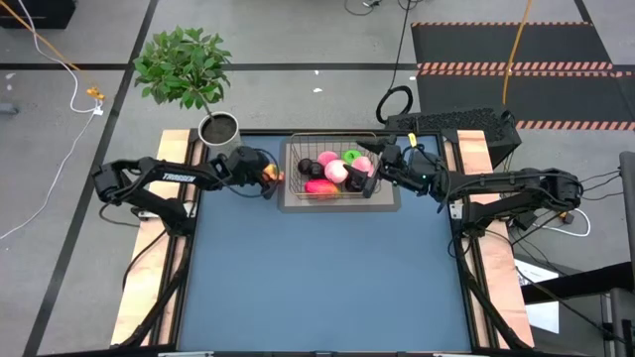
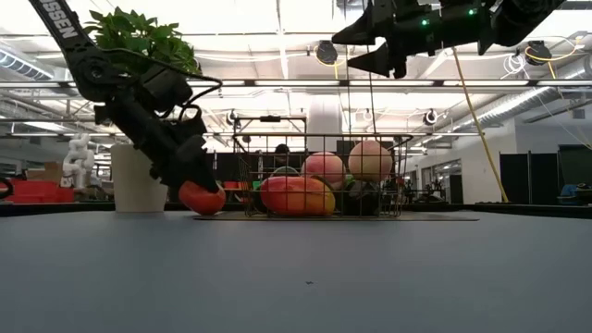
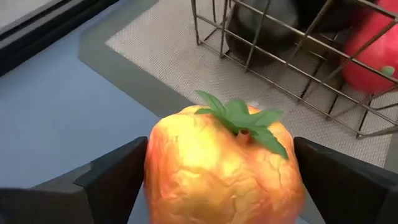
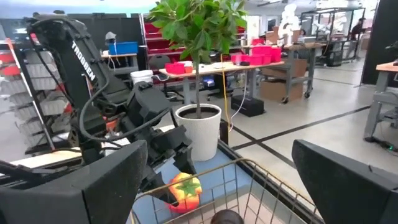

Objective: Build produce basket
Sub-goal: Put the orange tomato into the wire basket

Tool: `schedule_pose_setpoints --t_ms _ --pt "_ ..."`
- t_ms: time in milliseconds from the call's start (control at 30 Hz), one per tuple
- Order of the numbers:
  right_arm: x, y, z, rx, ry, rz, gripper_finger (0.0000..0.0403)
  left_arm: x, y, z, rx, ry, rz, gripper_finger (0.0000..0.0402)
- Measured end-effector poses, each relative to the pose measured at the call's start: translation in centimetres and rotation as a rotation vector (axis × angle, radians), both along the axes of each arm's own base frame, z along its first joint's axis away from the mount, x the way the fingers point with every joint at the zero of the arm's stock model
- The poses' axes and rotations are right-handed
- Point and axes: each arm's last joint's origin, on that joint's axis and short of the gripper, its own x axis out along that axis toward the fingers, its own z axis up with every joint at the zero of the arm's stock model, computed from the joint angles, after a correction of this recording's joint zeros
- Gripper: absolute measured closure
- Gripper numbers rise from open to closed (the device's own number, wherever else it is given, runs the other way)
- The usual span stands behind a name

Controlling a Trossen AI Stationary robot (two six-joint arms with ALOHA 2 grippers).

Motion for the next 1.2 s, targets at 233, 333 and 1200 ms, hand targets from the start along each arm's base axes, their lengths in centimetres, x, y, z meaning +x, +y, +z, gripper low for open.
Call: schedule_pose_setpoints --t_ms 233,333,1200 --pt "0.0 0.0 0.0 0.023 -0.012 0.001 0.0009 0.0 0.0 0.0 0.048 0.02 0.015 0.0011" --pt "0.0 0.0 0.0 0.042 -0.019 0.002 0.0009 -0.1 0.2 0.0 0.03 0.011 0.011 0.0011" --pt "0.1 0.4 -0.5 0.045 0.031 0.017 0.0009 0.1 -1.0 0.4 -0.027 -0.007 0.063 0.0065"
